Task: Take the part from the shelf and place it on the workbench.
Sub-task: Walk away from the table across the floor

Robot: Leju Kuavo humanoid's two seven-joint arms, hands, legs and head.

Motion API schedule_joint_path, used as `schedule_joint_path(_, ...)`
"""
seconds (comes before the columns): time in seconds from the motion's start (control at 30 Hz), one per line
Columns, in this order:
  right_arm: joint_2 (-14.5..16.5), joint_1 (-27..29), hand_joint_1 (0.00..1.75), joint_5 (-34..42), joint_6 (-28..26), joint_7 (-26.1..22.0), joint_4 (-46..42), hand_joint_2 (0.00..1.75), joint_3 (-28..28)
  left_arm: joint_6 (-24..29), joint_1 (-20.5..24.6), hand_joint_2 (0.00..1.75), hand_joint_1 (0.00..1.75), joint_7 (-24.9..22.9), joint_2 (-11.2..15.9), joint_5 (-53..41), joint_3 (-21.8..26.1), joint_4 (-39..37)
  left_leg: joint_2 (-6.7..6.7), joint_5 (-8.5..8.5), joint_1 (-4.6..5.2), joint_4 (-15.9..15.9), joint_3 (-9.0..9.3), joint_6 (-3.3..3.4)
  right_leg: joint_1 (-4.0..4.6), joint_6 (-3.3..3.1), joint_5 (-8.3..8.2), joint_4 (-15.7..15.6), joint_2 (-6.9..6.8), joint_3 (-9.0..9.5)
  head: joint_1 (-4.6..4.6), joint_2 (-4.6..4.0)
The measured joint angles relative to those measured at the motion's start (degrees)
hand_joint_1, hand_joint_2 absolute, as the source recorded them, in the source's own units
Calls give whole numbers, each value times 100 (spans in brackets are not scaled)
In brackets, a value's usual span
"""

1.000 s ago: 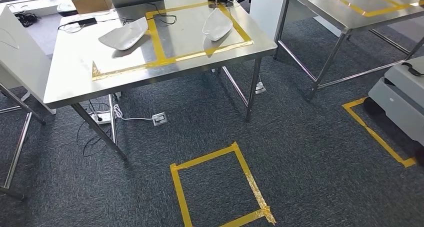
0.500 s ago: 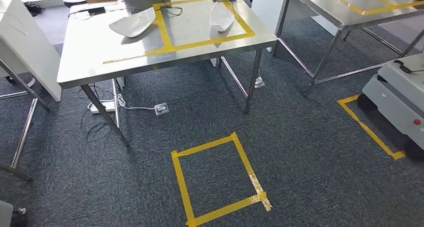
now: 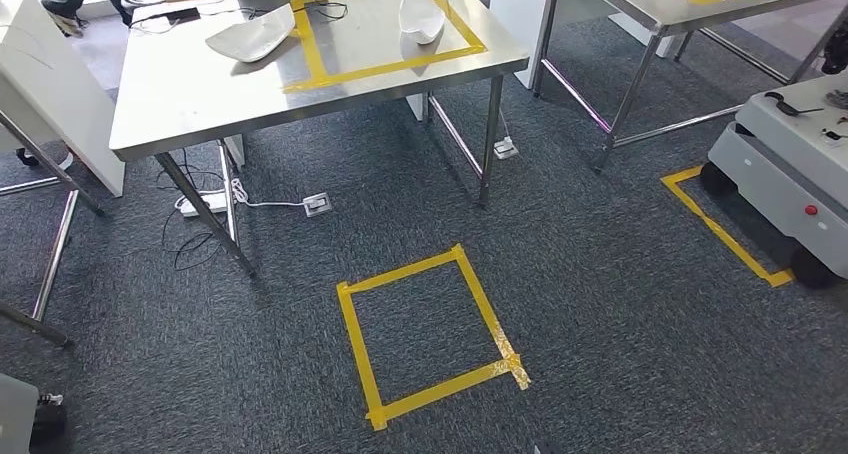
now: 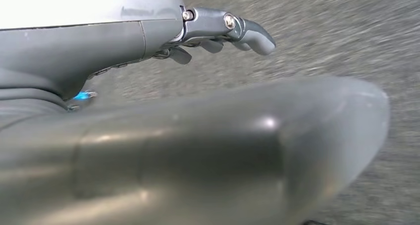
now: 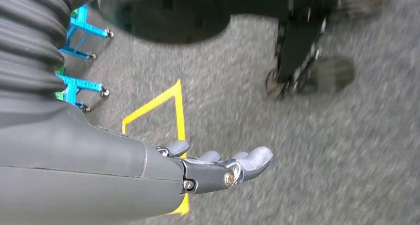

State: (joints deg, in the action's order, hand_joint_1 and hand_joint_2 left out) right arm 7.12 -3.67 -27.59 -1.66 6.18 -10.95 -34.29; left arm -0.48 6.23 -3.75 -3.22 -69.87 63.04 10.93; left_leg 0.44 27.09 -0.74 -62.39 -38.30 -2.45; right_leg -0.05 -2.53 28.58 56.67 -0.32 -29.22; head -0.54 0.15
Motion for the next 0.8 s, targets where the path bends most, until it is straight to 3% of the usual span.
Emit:
schedule_joint_path(0.07, -58, 6, 0, -19, 1, -27, 0, 175, -2, 15, -40, 0, 0, -84, -31, 62, 4, -10, -16, 552, 0, -724, -157, -23, 12, -19, -130, 12, -3, -175, 18, 0)
schedule_joint_path(0.1, -86, 10, 0, -21, 10, -44, 0, 175, -5, 19, -50, 0, 0, -121, -50, 90, 9, -15, -17, 669, 0, -1018, -176, -28, 20, -13, -194, 26, -10, -263, 18, 0)
schedule_joint_path(0.13, -119, 12, 0, -33, 33, -63, 0, 175, -8, 22, -59, 0, 0, -163, -76, 115, 14, -20, -18, 653, 1, -1157, -117, -26, 25, -5, -255, 47, -18, -358, 18, 0)
schedule_joint_path(0.17, -146, 12, 0, -59, 69, -76, 0, 175, -10, 24, -68, 0, 0, -193, -101, 127, 17, -25, -18, 530, 1, -1096, 36, -19, 27, 7, -310, 72, -24, -448, 17, 0)
schedule_joint_path(0.23, -200, 14, 0, -152, 157, -79, -1, 175, -10, 25, -73, 0, 0, -241, -147, 133, 20, -32, -21, 303, 4, -453, 568, 16, 28, 45, -402, 125, -31, -605, 18, 0)
schedule_joint_path(0.3, -253, 15, 0, -250, 219, -58, -1, 175, -7, 25, -67, 0, 0, -272, -186, 127, 20, -36, -32, 341, 31, 255, 1028, 63, 32, 104, -494, 157, -41, -700, 14, 0)
schedule_joint_path(0.33, -278, 16, 0, -286, 236, -46, -1, 175, -4, 25, -65, 0, 0, -285, -205, 121, 20, -38, -37, 402, 50, 442, 1114, 88, 30, 135, -545, 153, -47, -723, 13, 0)
schedule_joint_path(0.4, -328, 28, 0, -321, 244, -28, 0, 175, 4, 24, -79, 0, 0, -303, -243, 108, 20, -46, -26, 353, 55, 519, 1077, 162, 24, 201, -631, 131, -44, -743, 15, 0)
schedule_joint_path(0.47, -363, 48, 0, -335, 246, -6, 0, 175, 14, 24, -87, 0, 0, -319, -272, 101, 20, -52, 2, 245, 31, 546, 998, 269, 14, 271, -445, 274, -16, -820, 3, 0)
schedule_joint_path(0.57, -387, 60, 0, -339, 245, 41, 0, 175, 28, 24, -86, 0, 0, -323, -291, 77, 20, -54, 25, 71, 24, 540, 818, 340, -17, 349, 339, 1214, 13, -1094, -19, 0)
schedule_joint_path(0.6, -395, 60, 0, -336, 243, 71, 0, 175, 30, 24, -85, 0, 0, -312, -292, 59, 20, -54, 27, 14, 25, 525, 735, 338, -26, 366, 488, 1551, 15, -1152, -20, 0)
schedule_joint_path(0.63, -405, 62, 0, -325, 238, 103, 0, 175, 30, 27, -83, 0, 0, -283, -292, 43, 20, -54, 29, -40, 26, 505, 650, 333, -34, 377, 506, 1746, 16, -1136, -20, 0)
schedule_joint_path(0.67, -418, 65, 0, -312, 230, 126, 0, 175, 29, 30, -74, 0, 0, -238, -291, 39, 20, -53, 31, -89, 26, 482, 567, 324, -43, 382, 412, 1744, 16, -1024, -20, 0)
schedule_joint_path(0.73, -438, 65, 0, -275, 219, 145, -1, 175, 28, 28, -27, 0, 0, -118, -290, 76, 21, -53, 27, -169, 23, 428, 427, 290, -56, 368, 149, 1133, 16, -517, -20, 0)
schedule_joint_path(0.77, -445, 58, 0, -260, 222, 136, -2, 175, 28, 11, 10, 0, 0, -82, -290, 102, 21, -53, 23, -205, 27, 400, 370, 260, -48, 348, 123, 697, 19, -226, -21, 0)
schedule_joint_path(0.8, -449, 51, 0, -249, 237, 112, -2, 175, 28, -19, 48, 44, 0, -70, -290, 125, 22, -53, 21, -236, 32, 385, 333, 226, -36, 320, 144, 355, 25, -16, -21, 0)
